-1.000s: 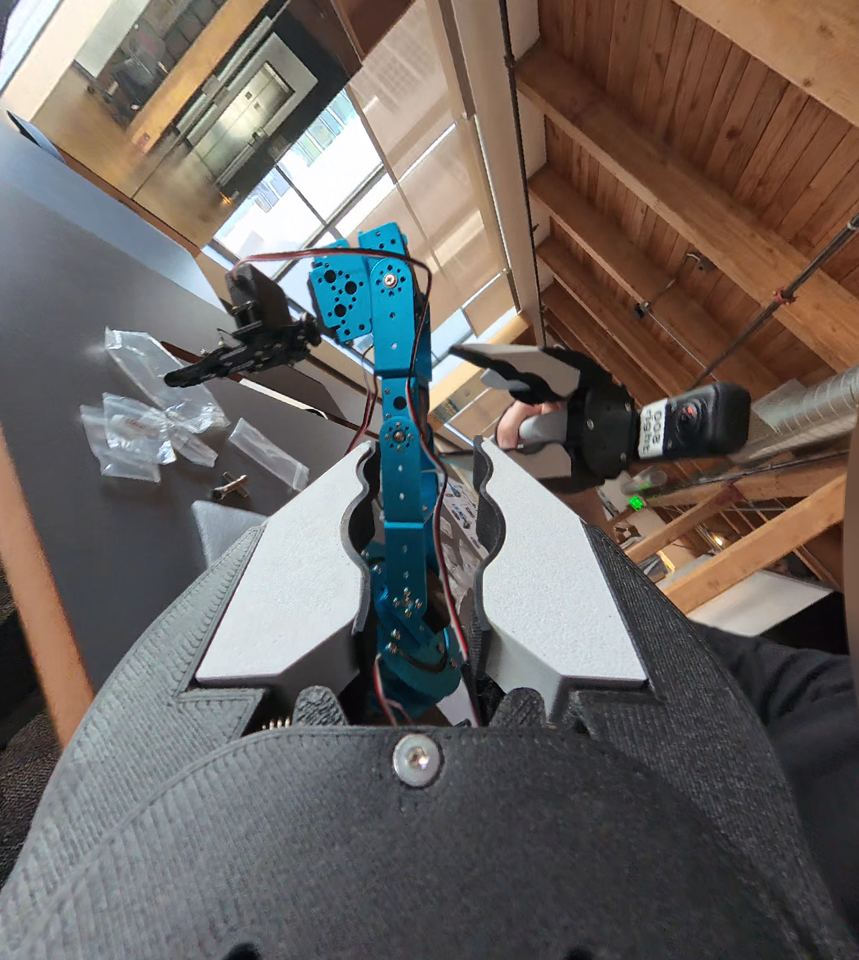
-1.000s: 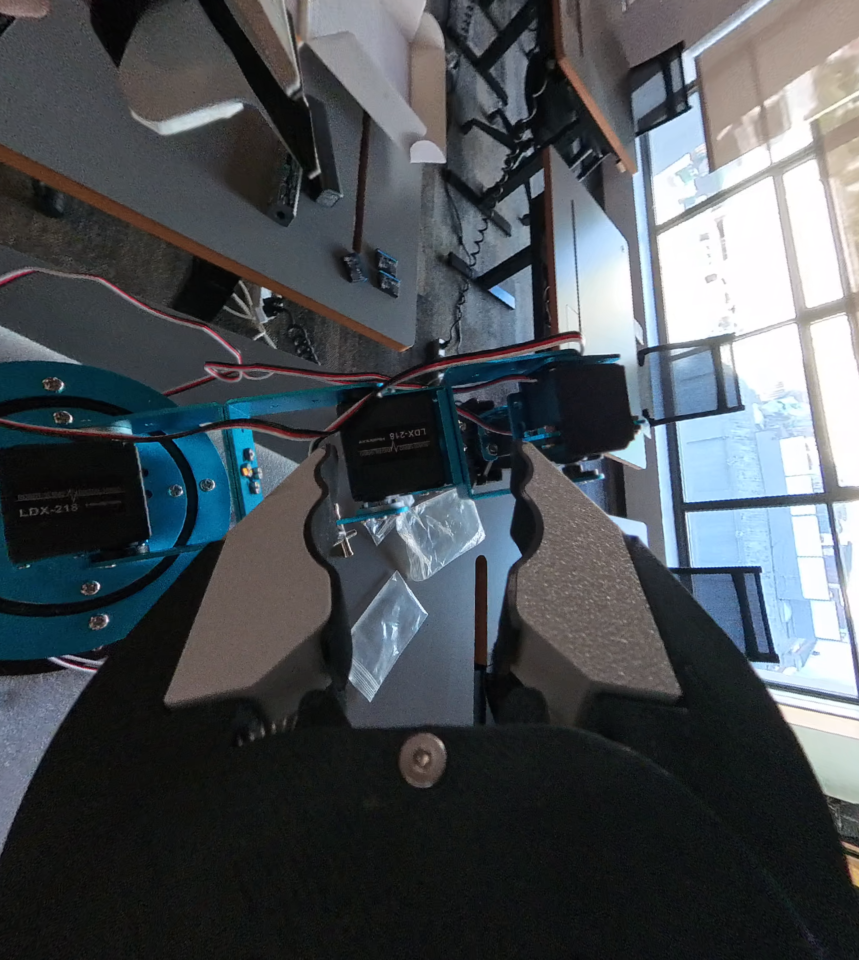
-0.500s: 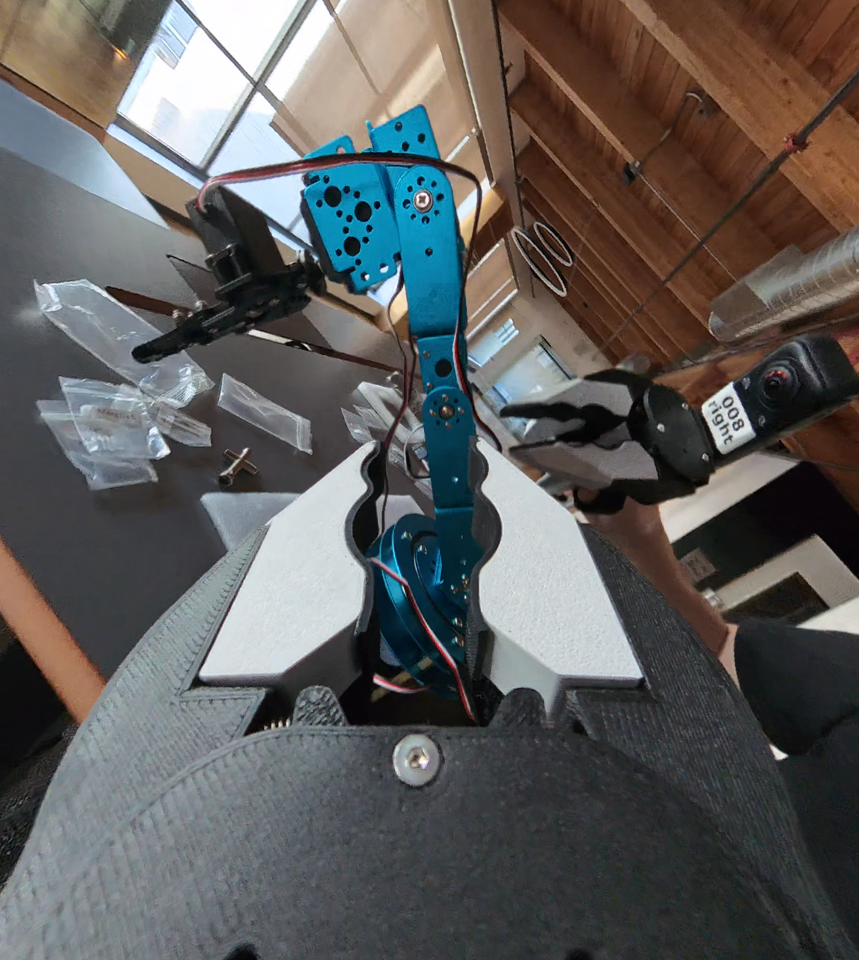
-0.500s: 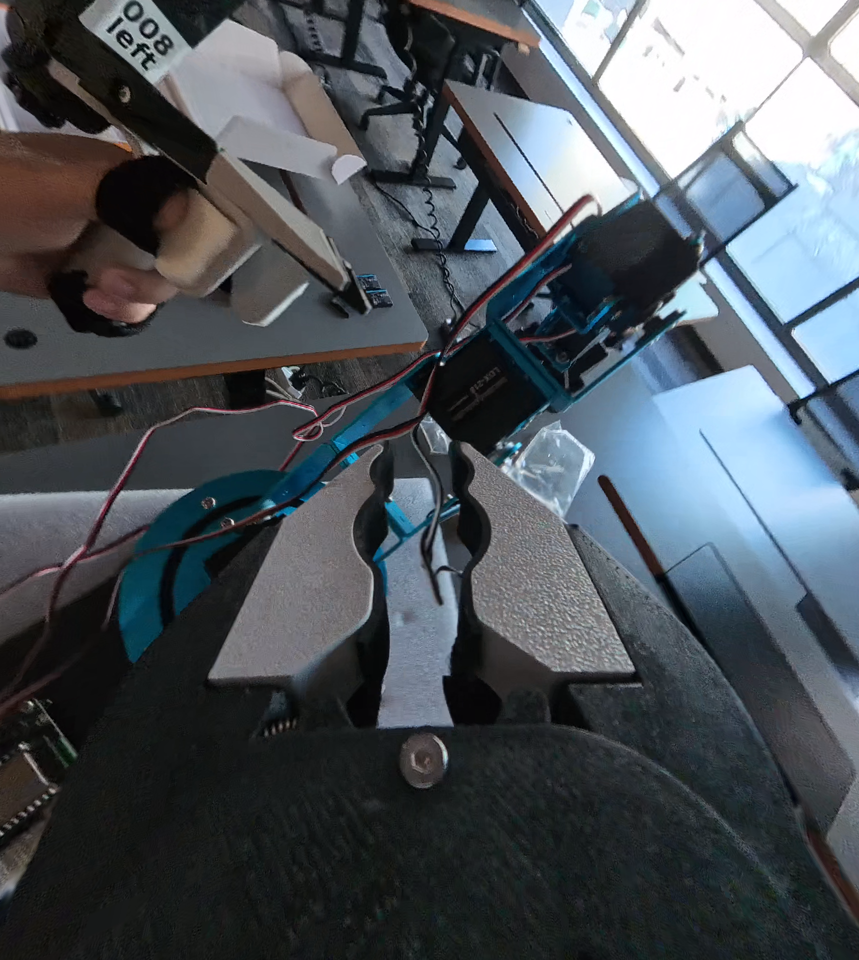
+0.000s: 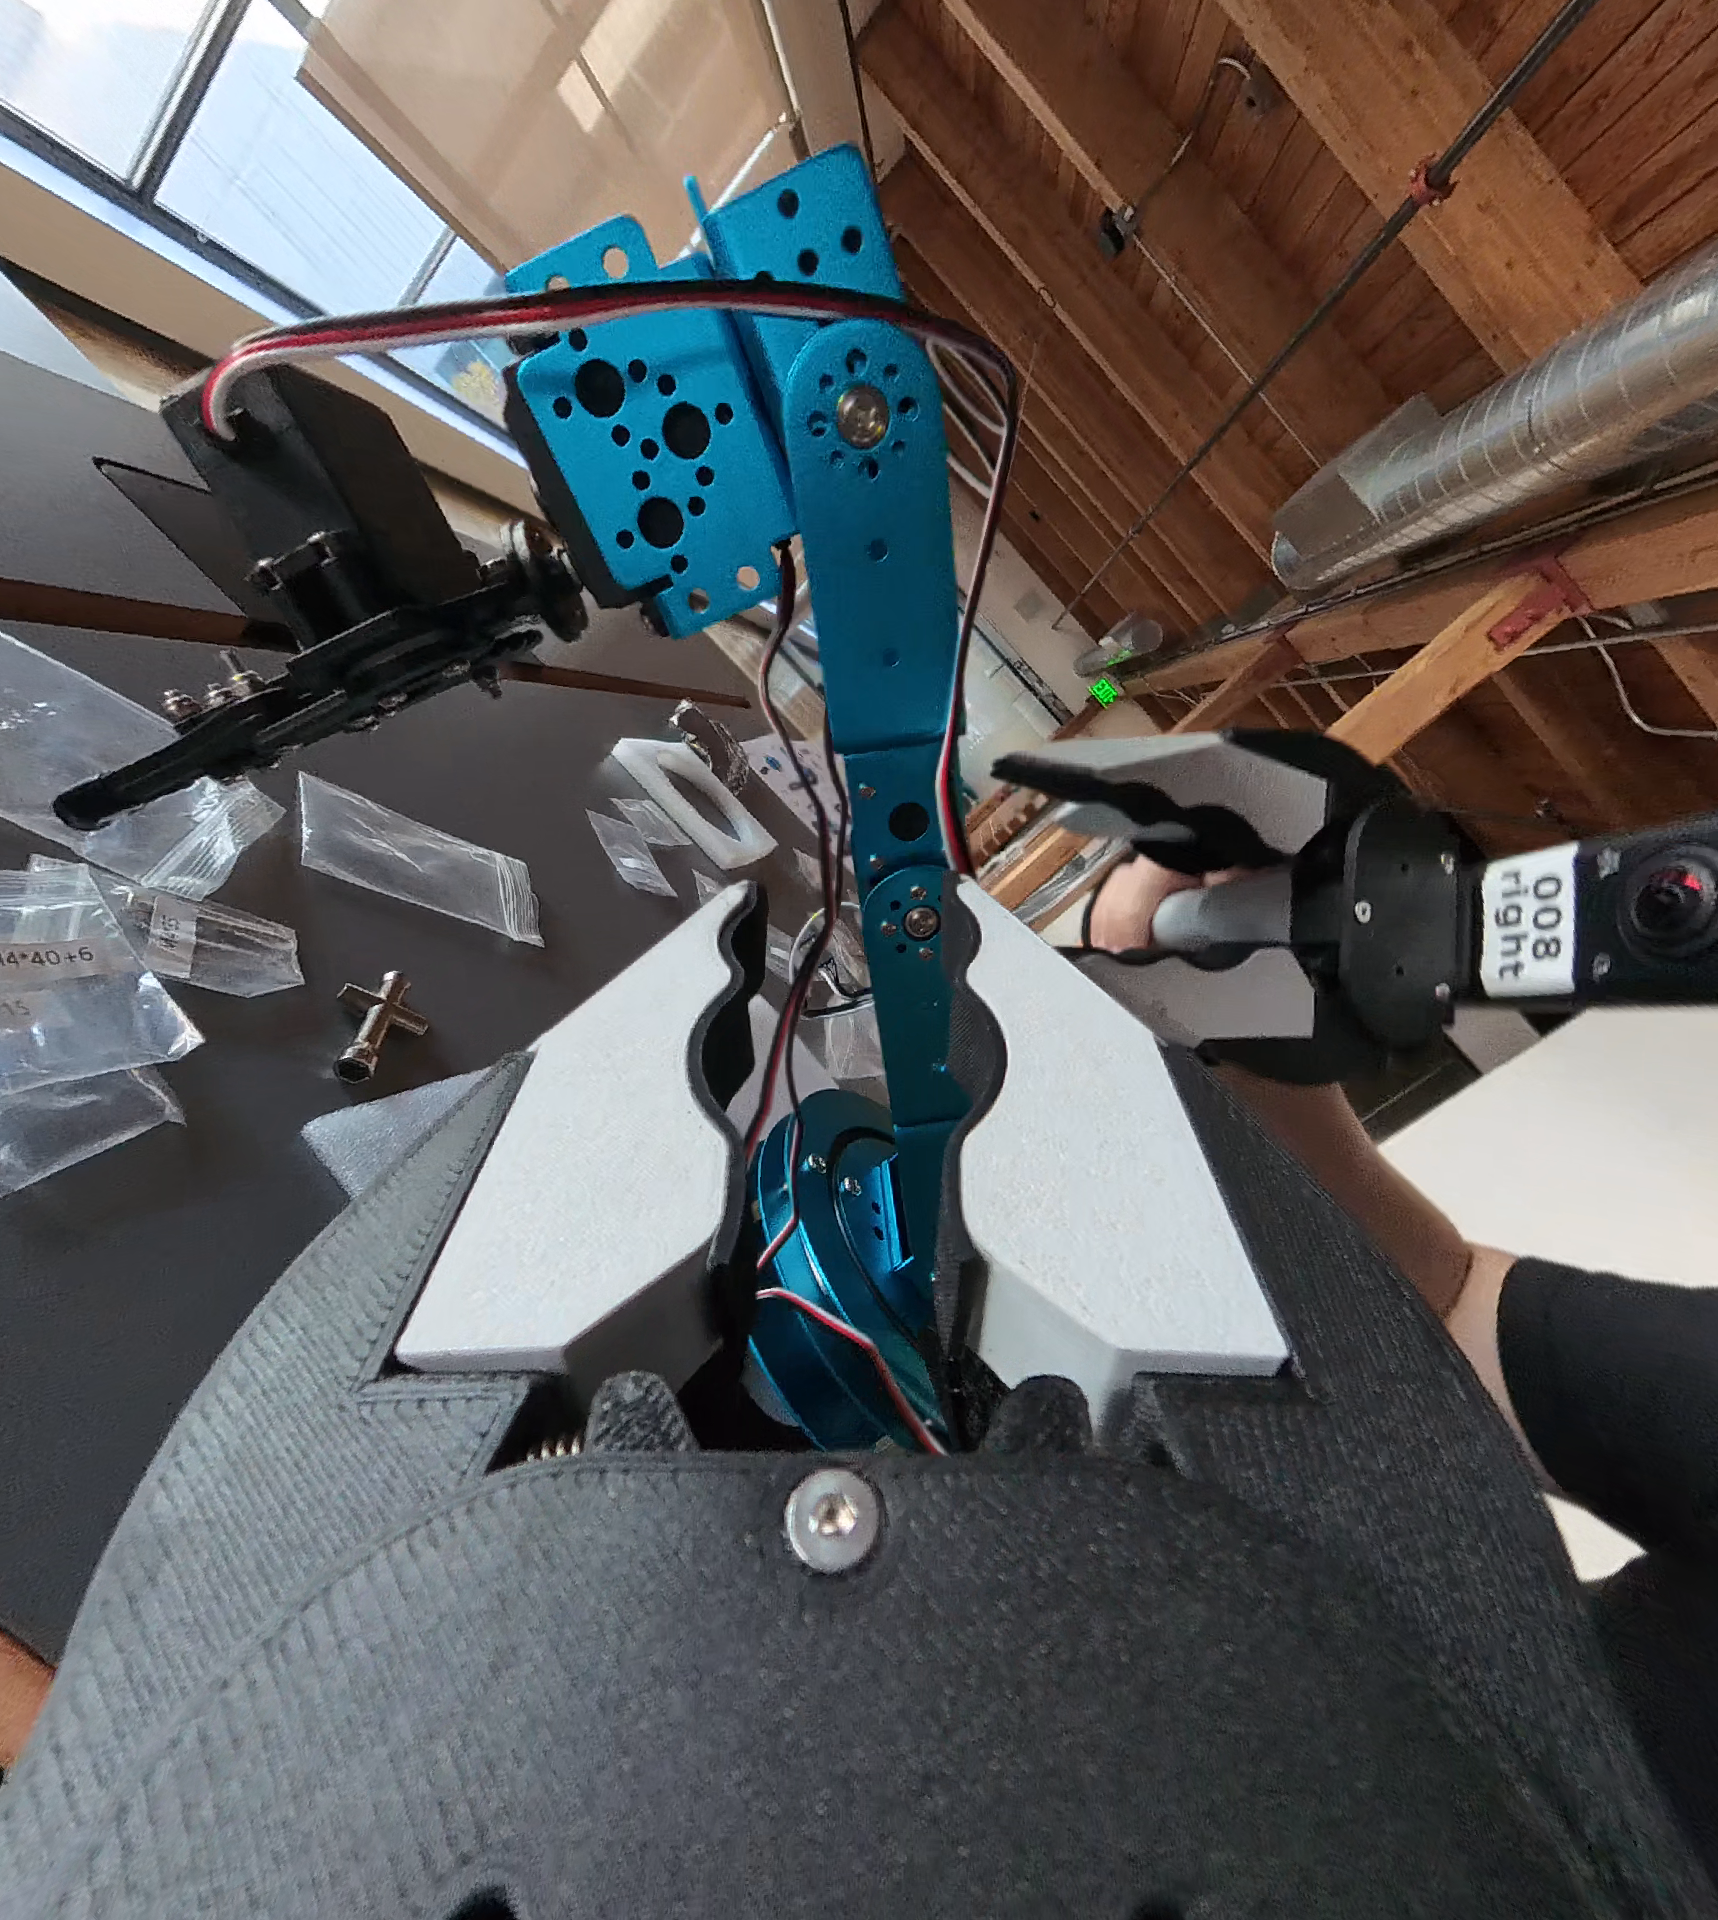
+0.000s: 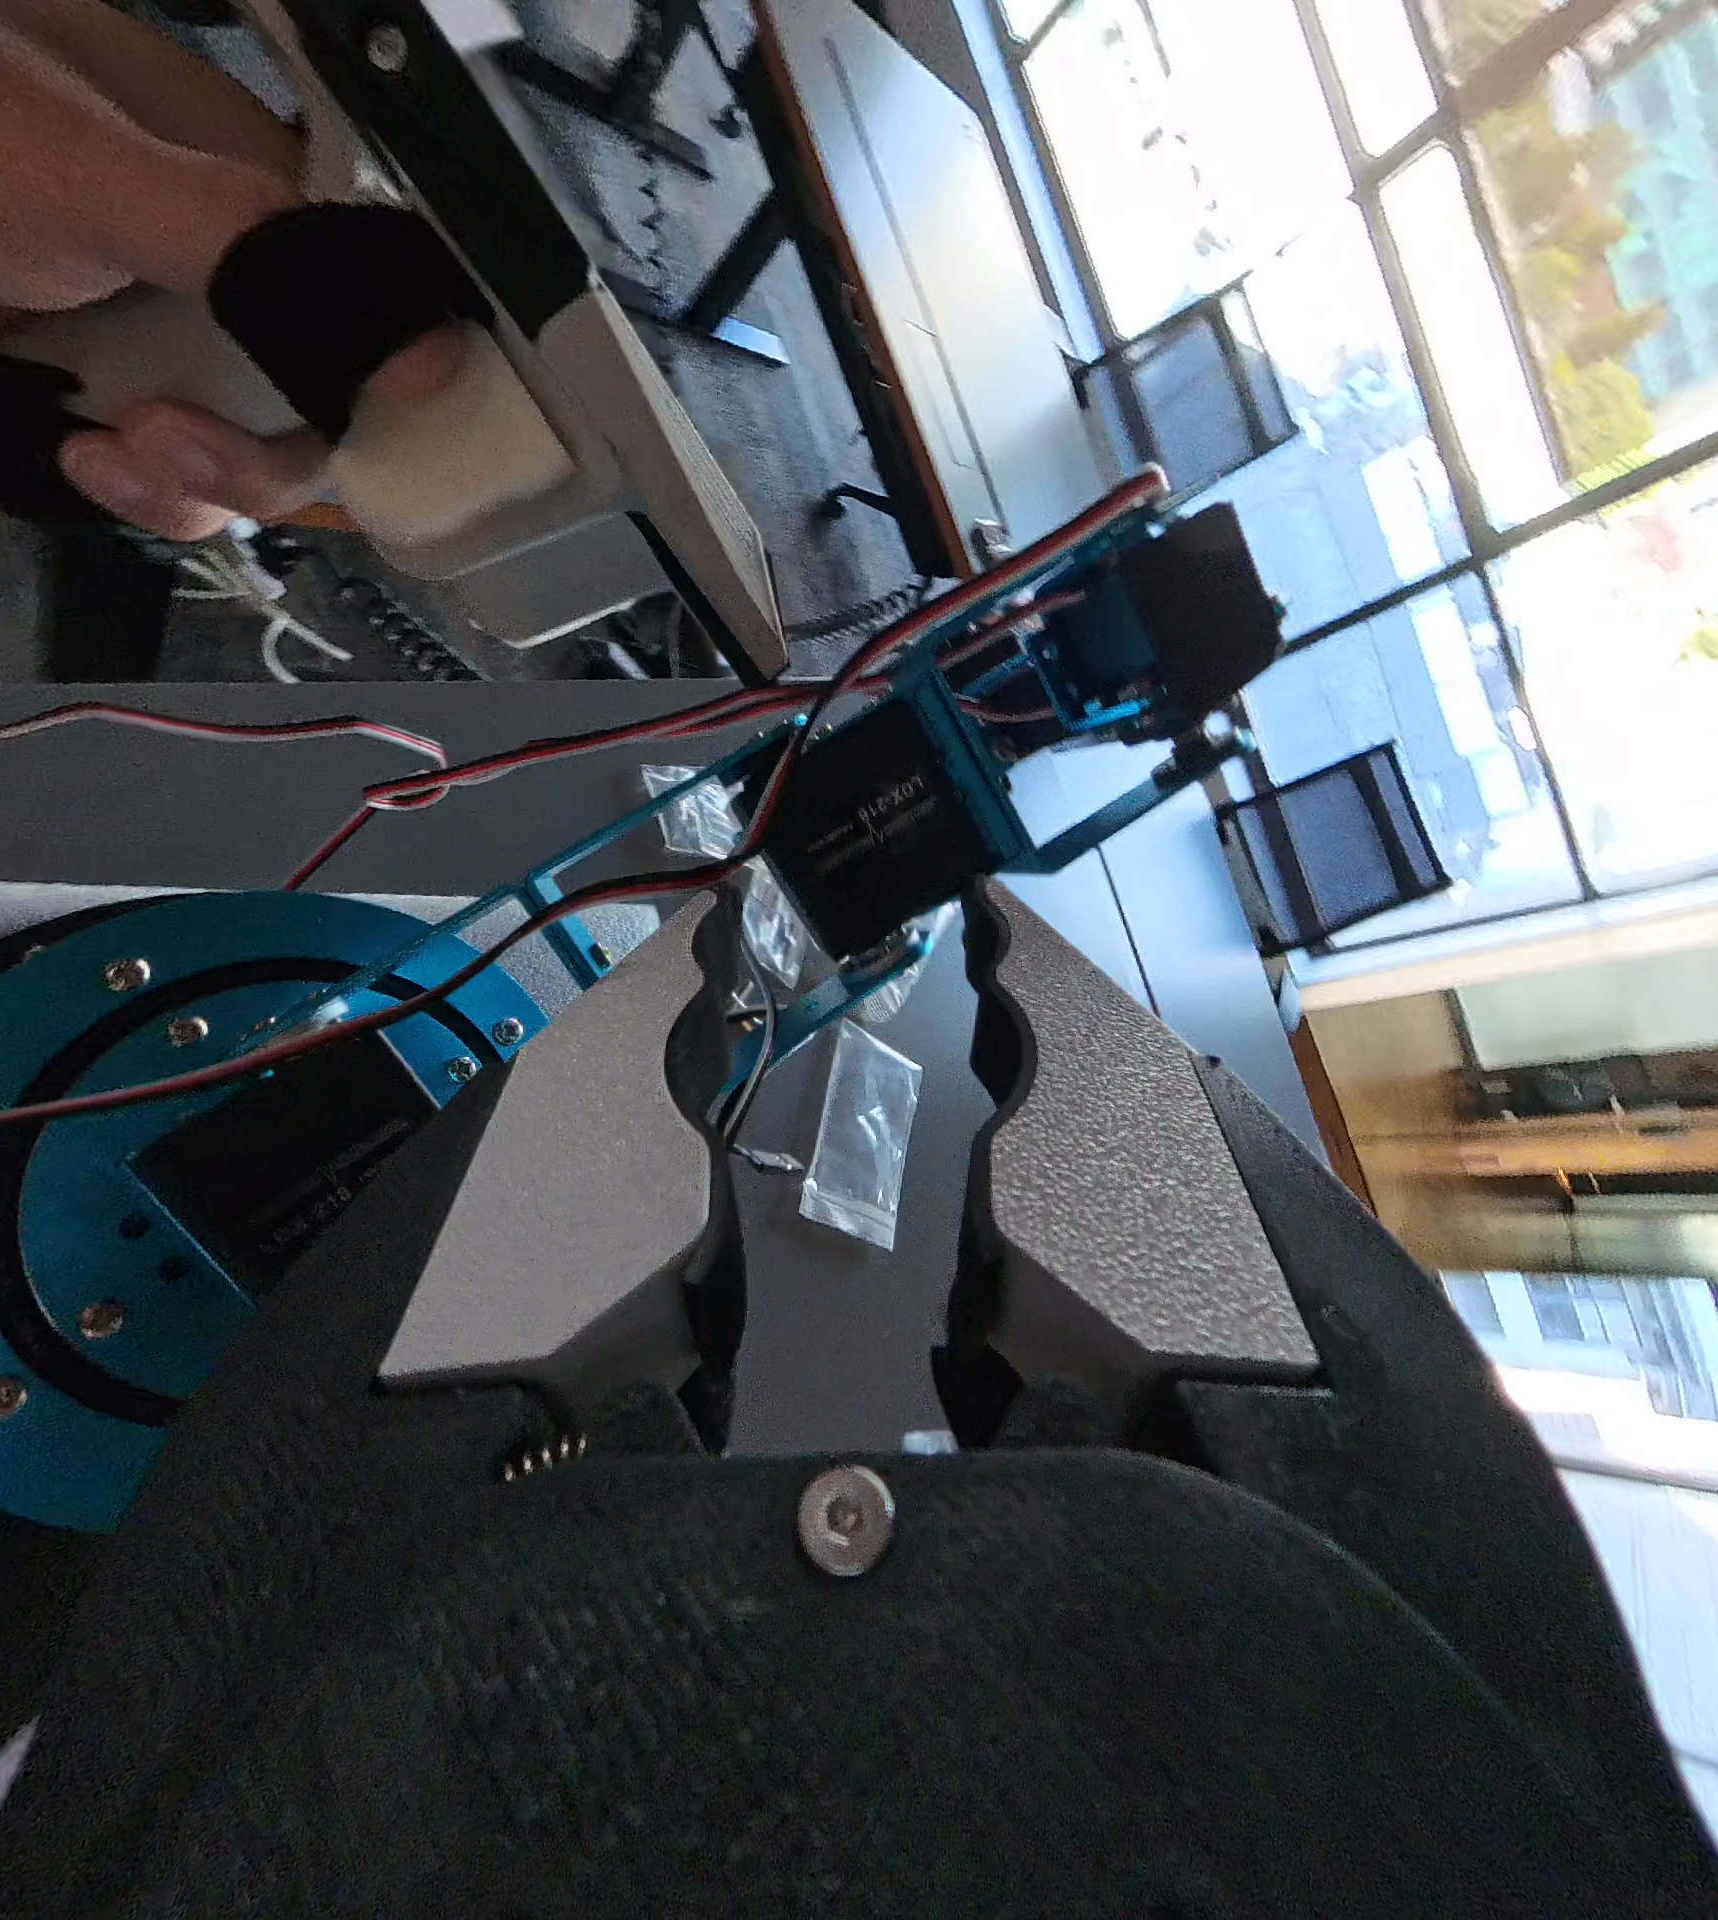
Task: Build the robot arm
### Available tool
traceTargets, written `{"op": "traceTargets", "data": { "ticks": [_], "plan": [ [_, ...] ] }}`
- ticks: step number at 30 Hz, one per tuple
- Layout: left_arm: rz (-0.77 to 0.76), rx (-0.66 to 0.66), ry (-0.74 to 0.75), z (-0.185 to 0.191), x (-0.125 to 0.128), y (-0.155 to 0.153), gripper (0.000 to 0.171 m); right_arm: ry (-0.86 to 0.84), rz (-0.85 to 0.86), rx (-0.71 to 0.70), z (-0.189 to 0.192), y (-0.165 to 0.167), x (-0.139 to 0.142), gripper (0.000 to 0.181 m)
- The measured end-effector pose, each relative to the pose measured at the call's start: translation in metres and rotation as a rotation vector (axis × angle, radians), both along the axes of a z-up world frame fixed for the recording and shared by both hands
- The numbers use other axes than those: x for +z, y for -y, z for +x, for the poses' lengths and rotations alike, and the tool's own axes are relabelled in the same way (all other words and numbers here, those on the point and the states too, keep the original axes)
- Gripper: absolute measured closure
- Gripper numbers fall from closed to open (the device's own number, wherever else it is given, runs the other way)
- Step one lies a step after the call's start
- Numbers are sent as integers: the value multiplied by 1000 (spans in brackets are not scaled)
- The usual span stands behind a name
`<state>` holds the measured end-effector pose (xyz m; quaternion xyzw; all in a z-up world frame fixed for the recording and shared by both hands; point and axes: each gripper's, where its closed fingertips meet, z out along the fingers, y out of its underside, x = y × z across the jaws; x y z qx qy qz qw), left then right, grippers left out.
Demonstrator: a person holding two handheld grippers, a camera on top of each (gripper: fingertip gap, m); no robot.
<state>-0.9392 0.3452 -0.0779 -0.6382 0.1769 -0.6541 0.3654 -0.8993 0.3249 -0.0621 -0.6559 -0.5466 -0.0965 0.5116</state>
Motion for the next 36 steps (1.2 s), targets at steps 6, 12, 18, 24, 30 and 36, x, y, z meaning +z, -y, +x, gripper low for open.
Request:
{"op": "traceTargets", "data": {
  "ticks": [6,12,18,24,30,36],
  "plan": [
    [9,-32,11,-2,-6,4,141,63,-76,156,-6,-8,19,136],
    [2,-34,24,-4,-8,4,141,155,-115,158,0,-18,15,136],
    [-16,-54,78,-2,-1,2,139,125,-97,129,6,-10,7,125],
    [-41,-66,106,8,12,-2,132,-162,-106,-22,6,10,11,166],
    [-107,-95,68,23,12,-2,123,-365,-224,-122,2,9,-7,172],
    [-151,-146,12,33,7,3,136,-434,-306,-196,-2,5,-21,169]
  ]
}}
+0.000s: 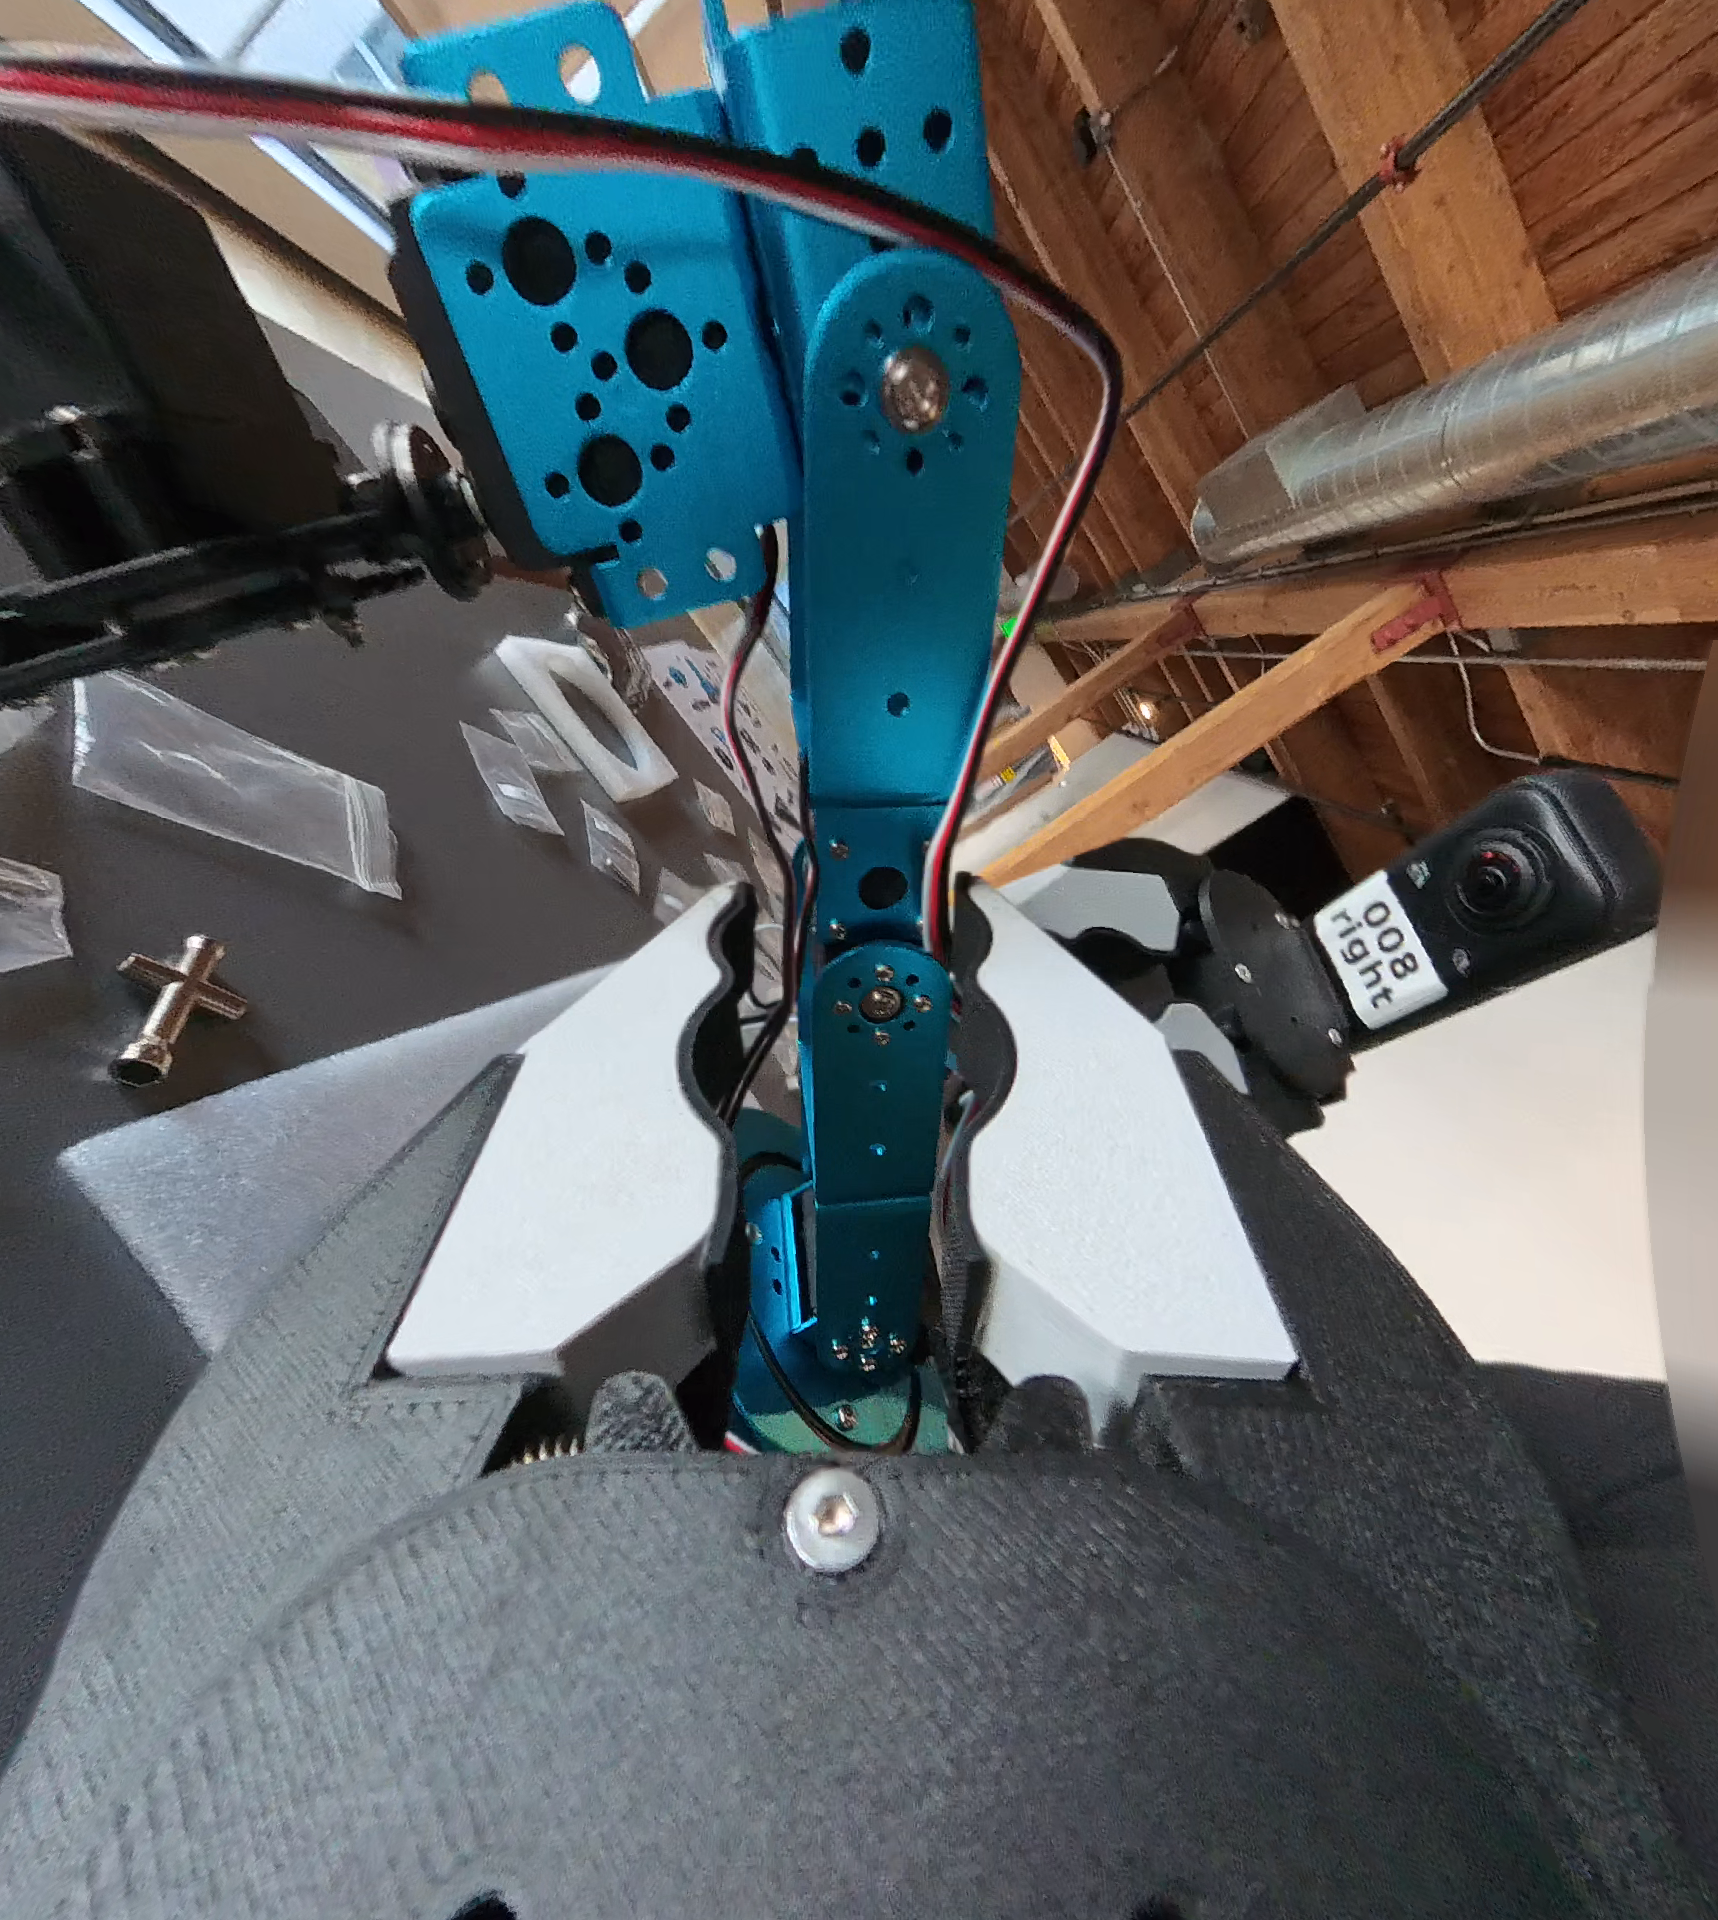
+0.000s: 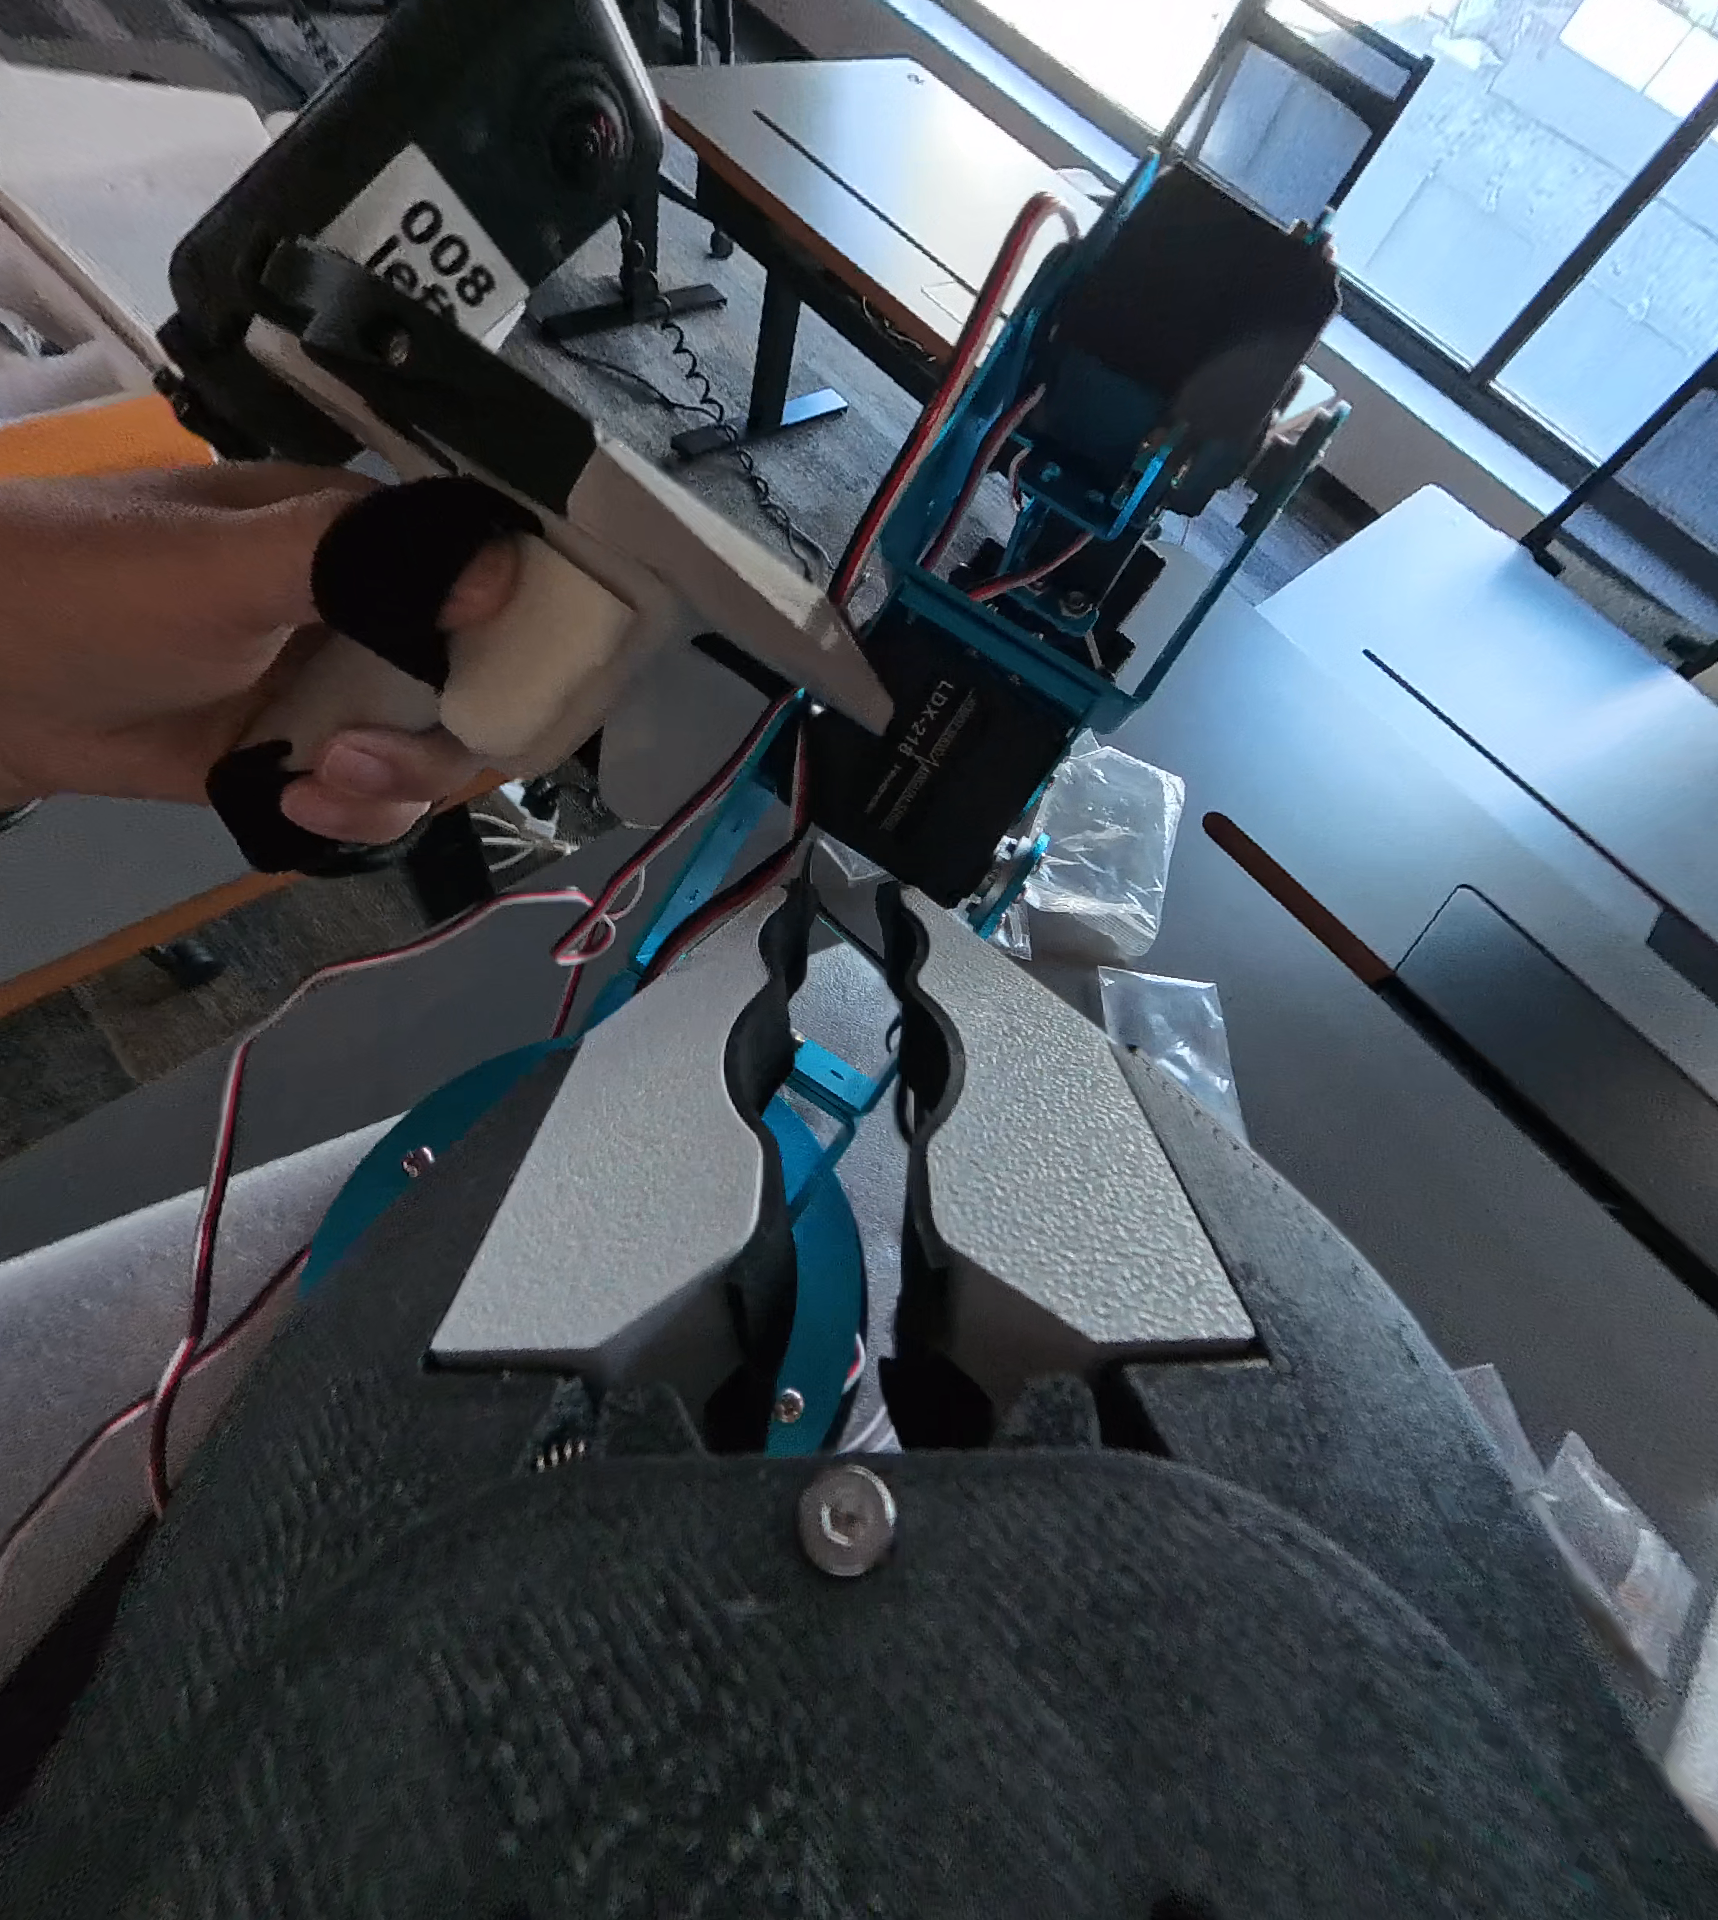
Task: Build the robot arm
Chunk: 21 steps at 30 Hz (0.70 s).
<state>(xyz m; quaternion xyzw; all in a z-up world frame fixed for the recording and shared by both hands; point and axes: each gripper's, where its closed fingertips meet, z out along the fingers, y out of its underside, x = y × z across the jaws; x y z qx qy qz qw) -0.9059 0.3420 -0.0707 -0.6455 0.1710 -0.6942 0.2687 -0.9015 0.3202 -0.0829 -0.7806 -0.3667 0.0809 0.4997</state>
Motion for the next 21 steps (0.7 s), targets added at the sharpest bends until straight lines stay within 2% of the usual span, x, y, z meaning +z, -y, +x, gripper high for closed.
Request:
{"op": "traceTargets", "data": {
  "ticks": [8,10,17,21],
  "plan": [
    [0,-55,14,-1,6,2,145,-133,-67,-110,-6,-2,-6,169],
    [3,-62,8,1,5,2,147,-167,-88,-128,-8,-3,-6,174],
    [-8,-74,18,5,4,3,147,-166,-78,-178,-11,-5,-8,179],
    [8,-66,6,6,4,3,148,-109,-31,-215,-12,-7,-8,180]
  ]
}}
